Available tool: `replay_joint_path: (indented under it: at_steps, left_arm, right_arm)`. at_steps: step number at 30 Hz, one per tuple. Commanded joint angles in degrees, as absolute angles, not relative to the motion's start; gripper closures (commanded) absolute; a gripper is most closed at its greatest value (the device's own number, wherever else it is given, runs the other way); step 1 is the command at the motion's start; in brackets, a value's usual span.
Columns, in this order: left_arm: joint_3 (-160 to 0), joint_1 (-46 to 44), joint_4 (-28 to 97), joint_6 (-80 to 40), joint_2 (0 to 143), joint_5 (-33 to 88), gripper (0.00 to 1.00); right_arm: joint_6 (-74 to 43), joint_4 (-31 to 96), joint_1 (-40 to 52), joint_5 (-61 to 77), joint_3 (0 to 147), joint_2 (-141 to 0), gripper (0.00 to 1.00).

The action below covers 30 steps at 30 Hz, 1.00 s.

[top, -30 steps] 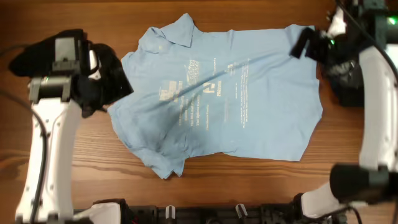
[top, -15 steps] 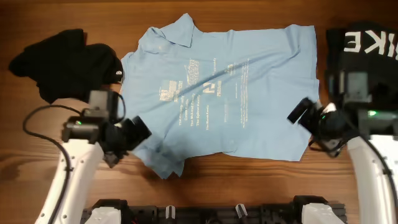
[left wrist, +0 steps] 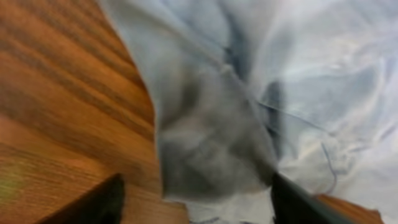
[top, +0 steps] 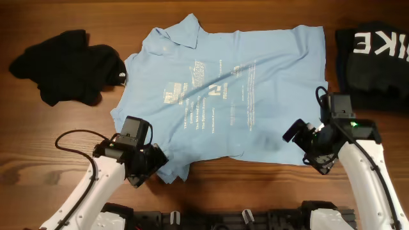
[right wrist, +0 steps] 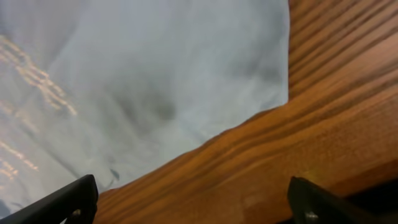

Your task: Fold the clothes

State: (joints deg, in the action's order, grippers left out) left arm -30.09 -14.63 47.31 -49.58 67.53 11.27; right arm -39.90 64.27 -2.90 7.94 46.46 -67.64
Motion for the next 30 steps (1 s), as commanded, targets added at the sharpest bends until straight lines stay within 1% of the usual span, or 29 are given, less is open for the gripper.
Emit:
replay_joint_path:
  at_steps: [1, 3, 6, 7, 8, 10, 11, 13, 16, 19, 21, 25, 27, 30]
  left_arm:
    - [-27.7, -14.9, 46.3, -54.6, 66.9, 9.7, 0.37]
    - [-27.4, -14.9, 45.3, -56.9, 66.9, 8.3, 0.38]
    - [-27.4, -14.9, 42.7, -61.1, 66.9, 6.4, 0.4]
    - [-27.4, -14.9, 42.2, -62.4, 66.9, 5.9, 0.41]
    - [-27.4, -14.9, 41.6, -64.0, 66.9, 5.1, 0.42]
    - [-27.4, -14.9, 40.4, -68.1, 66.9, 2.1, 0.48]
    - [-27.4, -14.9, 40.1, -70.2, 66.9, 0.4, 0.5]
    - [-27.4, -14.9, 39.8, -73.0, 66.9, -1.2, 0.5]
    - [-27.4, -14.9, 38.5, -76.2, 67.2, -2.3, 0.5]
    - [-27.4, -14.9, 37.4, -77.5, 68.0, -2.3, 0.52]
    - [-27.4, -14.9, 36.4, -77.5, 68.8, -2.3, 0.54]
    - [-27.3, -14.9, 36.2, -80.0, 70.6, -2.0, 0.54]
    - [-27.3, -14.9, 36.4, -80.0, 71.4, -2.0, 0.52]
    - [-27.3, -14.9, 36.9, -80.0, 71.8, -2.0, 0.46]
  right_arm:
    - [-43.8, 62.3, -2.8, 8.8, 41.8, -67.6, 0.02]
    - [-46.6, 61.1, -2.8, 8.1, 40.6, -67.6, 0.02]
    - [-56.0, 61.2, -2.8, 3.7, 40.5, -67.6, 0.18]
    - [-59.4, 61.6, -2.8, 2.7, 40.5, -67.6, 0.22]
    - [-65.5, 62.4, -2.8, 0.8, 40.5, -67.6, 0.25]
    - [-74.0, 63.7, -2.8, -1.6, 40.5, -67.6, 0.25]
    - [-76.3, 63.8, -2.8, -2.3, 40.5, -67.6, 0.25]
    - [-79.6, 63.4, -2.8, -3.1, 40.4, -67.7, 0.24]
    - [-81.6, 61.6, -2.8, -3.4, 40.4, -68.2, 0.24]
    - [-81.6, 59.8, -2.8, -3.4, 40.4, -69.8, 0.26]
    - [-81.6, 59.0, -2.8, -3.2, 40.4, -72.3, 0.26]
    - [-81.4, 58.5, -2.8, -2.5, 40.4, -78.7, 0.25]
    - [-81.0, 57.5, -2.8, -0.9, 40.4, -82.1, 0.25]
    - [-80.8, 56.0, -2.4, 0.0, 40.4, -85.9, 0.25]
